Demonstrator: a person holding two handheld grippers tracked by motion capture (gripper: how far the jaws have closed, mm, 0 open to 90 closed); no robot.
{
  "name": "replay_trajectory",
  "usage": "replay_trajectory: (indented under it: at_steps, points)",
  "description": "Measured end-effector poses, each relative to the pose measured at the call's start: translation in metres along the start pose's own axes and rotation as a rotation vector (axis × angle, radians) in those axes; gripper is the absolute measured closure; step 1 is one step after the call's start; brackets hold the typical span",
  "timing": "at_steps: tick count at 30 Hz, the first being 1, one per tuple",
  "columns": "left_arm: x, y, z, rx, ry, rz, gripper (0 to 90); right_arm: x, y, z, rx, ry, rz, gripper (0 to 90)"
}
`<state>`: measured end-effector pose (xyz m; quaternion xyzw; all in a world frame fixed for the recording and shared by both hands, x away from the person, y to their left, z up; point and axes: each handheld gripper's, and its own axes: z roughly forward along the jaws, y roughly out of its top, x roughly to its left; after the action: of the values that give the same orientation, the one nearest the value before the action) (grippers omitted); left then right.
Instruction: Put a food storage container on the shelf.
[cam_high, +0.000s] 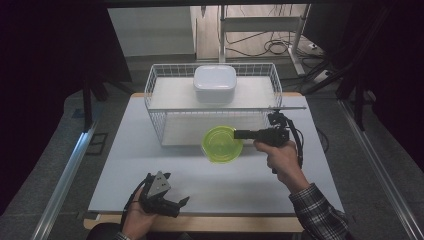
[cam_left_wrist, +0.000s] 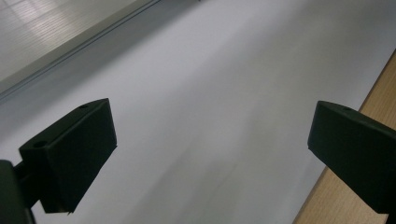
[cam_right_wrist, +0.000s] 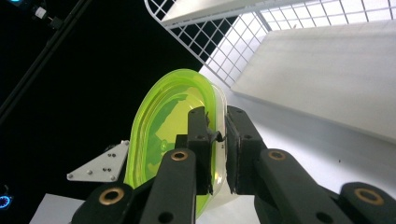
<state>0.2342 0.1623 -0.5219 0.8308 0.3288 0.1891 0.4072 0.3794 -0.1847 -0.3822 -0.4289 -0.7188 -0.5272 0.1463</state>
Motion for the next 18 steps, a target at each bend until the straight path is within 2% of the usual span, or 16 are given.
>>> replay_trajectory:
  at_steps: [18]
  points:
    - [0.001,0.000,0.000,-0.004,0.002,-0.010,0.8,0.009,0.021,-0.007,-0.040,0.005,-0.008,81.5]
